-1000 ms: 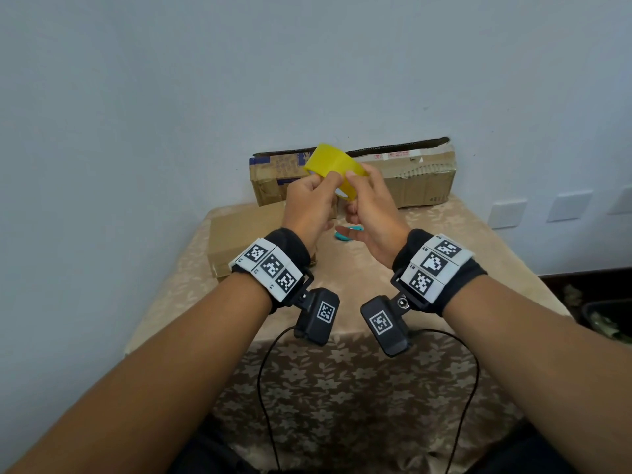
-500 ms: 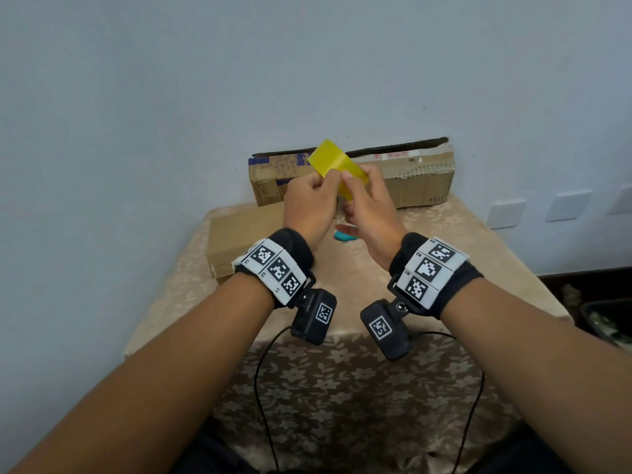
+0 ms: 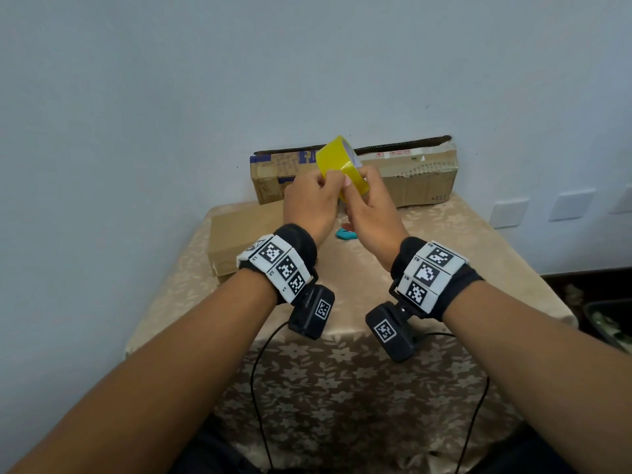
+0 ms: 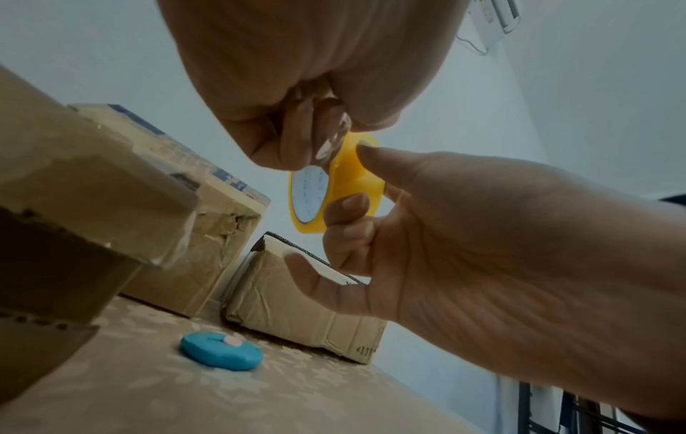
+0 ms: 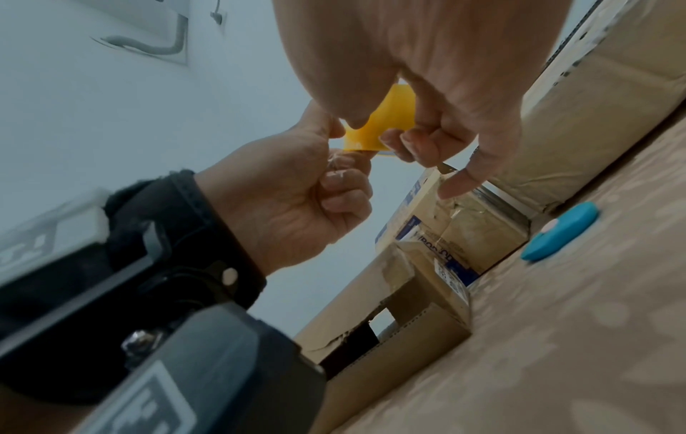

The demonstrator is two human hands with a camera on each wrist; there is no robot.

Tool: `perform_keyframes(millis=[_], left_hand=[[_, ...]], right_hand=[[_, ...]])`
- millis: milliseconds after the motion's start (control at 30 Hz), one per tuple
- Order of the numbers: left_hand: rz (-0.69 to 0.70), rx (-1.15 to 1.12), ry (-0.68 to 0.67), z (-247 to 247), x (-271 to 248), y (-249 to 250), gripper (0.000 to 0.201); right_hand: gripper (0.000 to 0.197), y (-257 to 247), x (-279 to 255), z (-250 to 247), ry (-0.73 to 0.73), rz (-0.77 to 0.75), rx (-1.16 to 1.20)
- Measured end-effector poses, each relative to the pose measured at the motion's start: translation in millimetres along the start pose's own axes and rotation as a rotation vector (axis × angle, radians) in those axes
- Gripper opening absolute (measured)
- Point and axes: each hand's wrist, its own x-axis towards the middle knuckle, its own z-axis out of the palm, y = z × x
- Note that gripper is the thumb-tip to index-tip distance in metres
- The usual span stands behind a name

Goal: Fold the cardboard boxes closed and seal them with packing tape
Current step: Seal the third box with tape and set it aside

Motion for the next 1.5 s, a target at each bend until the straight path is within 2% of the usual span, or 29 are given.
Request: perform_keyframes(millis=[300, 400, 467, 633, 833, 1000, 1267, 1500], left_hand=[[-0.035, 0.11, 0.017, -2.6, 2.2, -1.9, 0.036], [-0.021, 0.023, -0.019, -4.2, -0.4, 2.3, 0.035], [-0.014, -0.014, -0.035, -3.7, -2.7, 4.1, 0.037], [0.007, 0.005, -0.021, -0.1, -2.8, 0.9, 0.039], [-0.028, -0.112, -0.002, -2.9, -3.8, 1.3, 0.028], [0.002, -0.091, -0.006, -0.2, -4.7, 0.4, 0.034], [-0.008, 0.006, 0.045, 2.0, 3.6, -9.6, 0.027], [-0.002, -0.089, 0.003, -1.4, -1.8, -3.2, 0.034]], right_hand=[[0.03, 0.8, 0.8, 4.2, 0.035, -0.025, -0.07], [0.035, 1.2, 3.9, 1.3, 0.048, -0.01, -0.041], [0.032, 1.8, 5.1, -0.6, 0.04, -0.005, -0.013], [0.035, 3.7, 4.4, -0.6, 0.037, 0.0, -0.014], [0.039, 2.1, 4.8, -0.2, 0.041, -0.018, -0.005], [0.019, 0.8, 4.0, 0.1, 0.021, 0.022, 0.004], [0.018, -0.7, 3.2, 4.3, 0.017, 0.012, -0.03], [0.019, -0.7, 4.3, 5.8, 0.023, 0.016, 0.015]])
